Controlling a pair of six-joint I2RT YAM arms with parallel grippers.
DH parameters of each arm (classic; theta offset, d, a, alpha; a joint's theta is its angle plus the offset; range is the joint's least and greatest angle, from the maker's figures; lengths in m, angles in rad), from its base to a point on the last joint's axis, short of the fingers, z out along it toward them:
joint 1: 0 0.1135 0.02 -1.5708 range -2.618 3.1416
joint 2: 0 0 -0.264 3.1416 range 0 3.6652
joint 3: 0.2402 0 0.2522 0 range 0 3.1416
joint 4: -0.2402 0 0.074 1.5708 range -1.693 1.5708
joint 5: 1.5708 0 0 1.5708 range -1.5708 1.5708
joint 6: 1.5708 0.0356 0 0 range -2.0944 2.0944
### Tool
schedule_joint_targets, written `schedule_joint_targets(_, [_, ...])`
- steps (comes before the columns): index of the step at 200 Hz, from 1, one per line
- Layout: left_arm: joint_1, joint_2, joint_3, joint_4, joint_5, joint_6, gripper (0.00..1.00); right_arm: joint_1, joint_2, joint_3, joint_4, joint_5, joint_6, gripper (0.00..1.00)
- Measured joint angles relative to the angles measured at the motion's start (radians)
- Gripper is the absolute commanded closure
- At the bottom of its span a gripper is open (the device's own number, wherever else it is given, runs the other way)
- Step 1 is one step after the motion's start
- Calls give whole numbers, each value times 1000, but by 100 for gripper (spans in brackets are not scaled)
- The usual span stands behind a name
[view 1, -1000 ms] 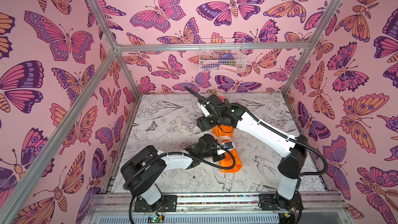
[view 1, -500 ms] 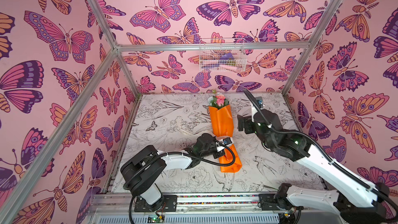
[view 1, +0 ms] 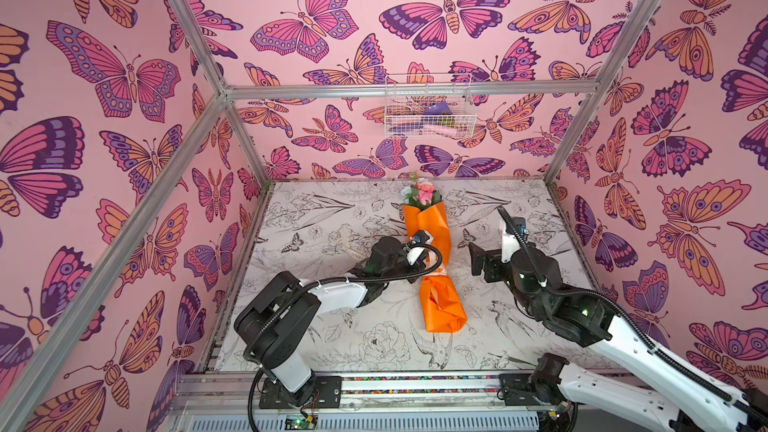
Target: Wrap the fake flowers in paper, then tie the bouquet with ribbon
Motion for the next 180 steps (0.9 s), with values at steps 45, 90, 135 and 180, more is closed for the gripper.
schedule_joint_targets(45, [71,41,32,-46,5,-149,100,113,139,-8,18,-88,-3,9])
schedule_joint_targets(90, [137,72,53,-66,62,-261,100,315,379,-5,82,-161,-96,23])
schedule_joint_targets(135, [179,127,115,-65,152,-339,100,371,608,21,181,-280,-181,25])
schedule_joint_targets(180, [217,178,143,-68,237,-385,100,375,820,133,242,-325,-242,27])
